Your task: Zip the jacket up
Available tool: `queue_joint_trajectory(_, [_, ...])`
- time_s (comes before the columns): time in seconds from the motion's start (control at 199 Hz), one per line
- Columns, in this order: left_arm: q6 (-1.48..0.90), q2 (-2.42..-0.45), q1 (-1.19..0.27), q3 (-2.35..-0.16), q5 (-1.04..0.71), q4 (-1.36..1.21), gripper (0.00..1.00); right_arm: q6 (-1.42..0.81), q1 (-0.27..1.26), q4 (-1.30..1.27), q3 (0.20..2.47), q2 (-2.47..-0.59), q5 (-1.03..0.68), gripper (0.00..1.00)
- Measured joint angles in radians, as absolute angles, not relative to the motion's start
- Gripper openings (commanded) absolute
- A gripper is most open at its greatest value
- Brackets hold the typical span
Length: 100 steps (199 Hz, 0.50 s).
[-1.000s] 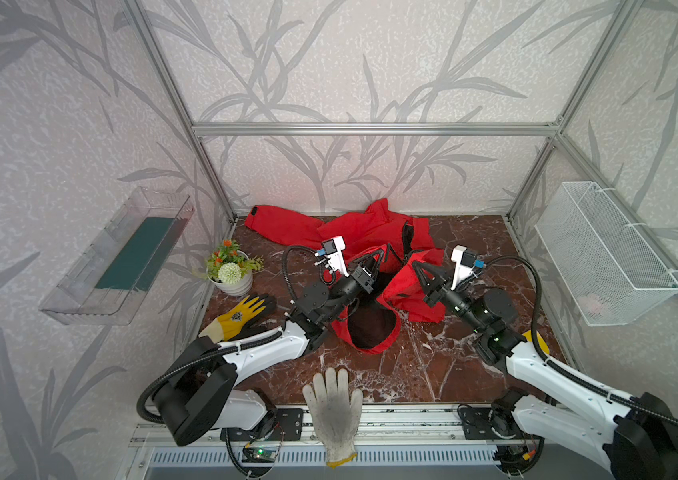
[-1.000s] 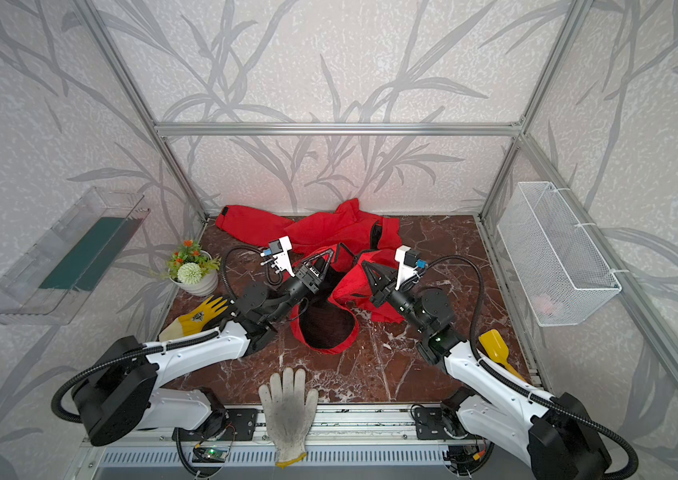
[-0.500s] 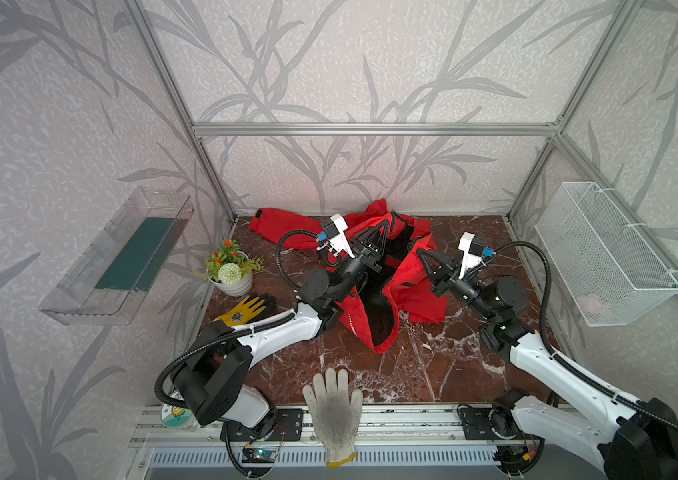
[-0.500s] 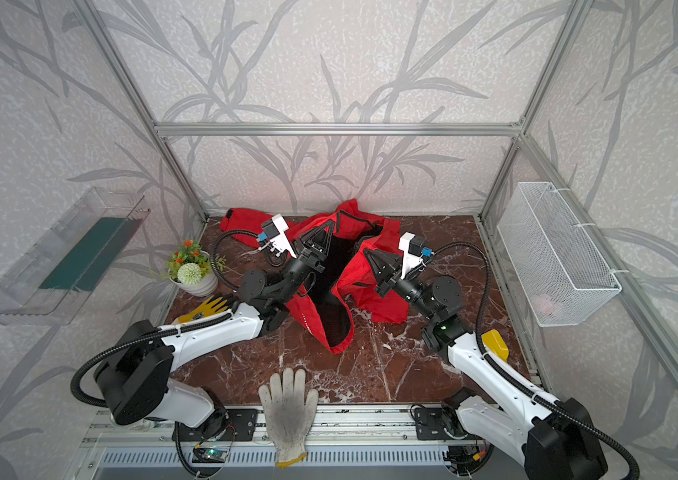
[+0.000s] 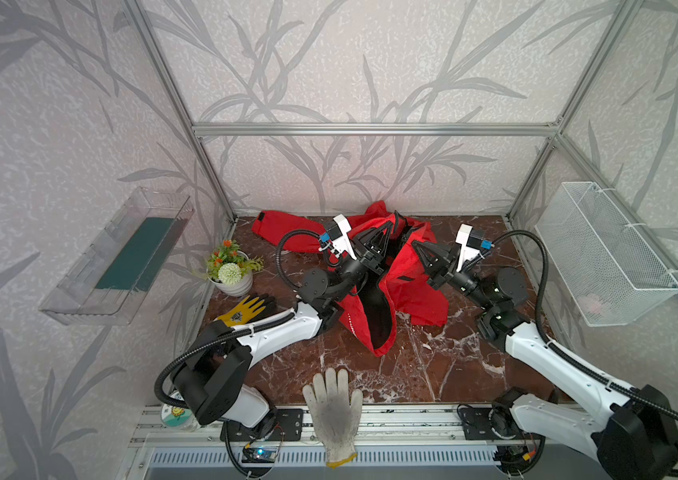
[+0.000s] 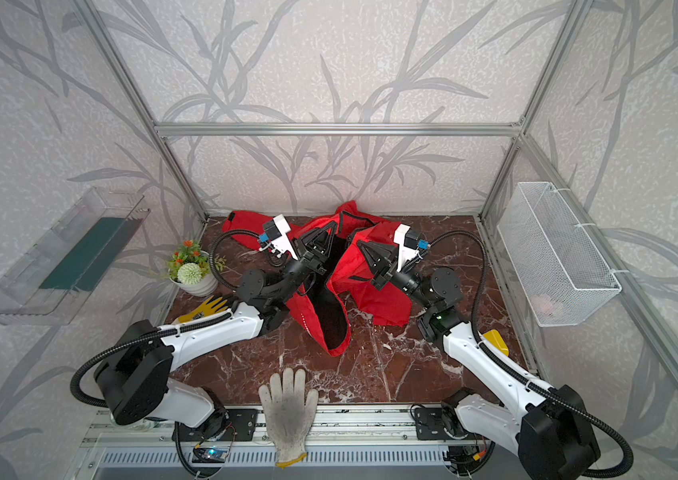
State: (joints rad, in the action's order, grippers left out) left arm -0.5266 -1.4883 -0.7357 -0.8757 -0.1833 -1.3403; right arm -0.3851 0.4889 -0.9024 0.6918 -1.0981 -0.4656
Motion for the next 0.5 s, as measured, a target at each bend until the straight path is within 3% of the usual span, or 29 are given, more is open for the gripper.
queue_joint_trajectory(0.503, [-0.541,-1.488,-0.734,-0.875,-0.156,-1.340,0.00,-0.383,0.489,-0.965,0.688,-1.169,-0.480,0.00])
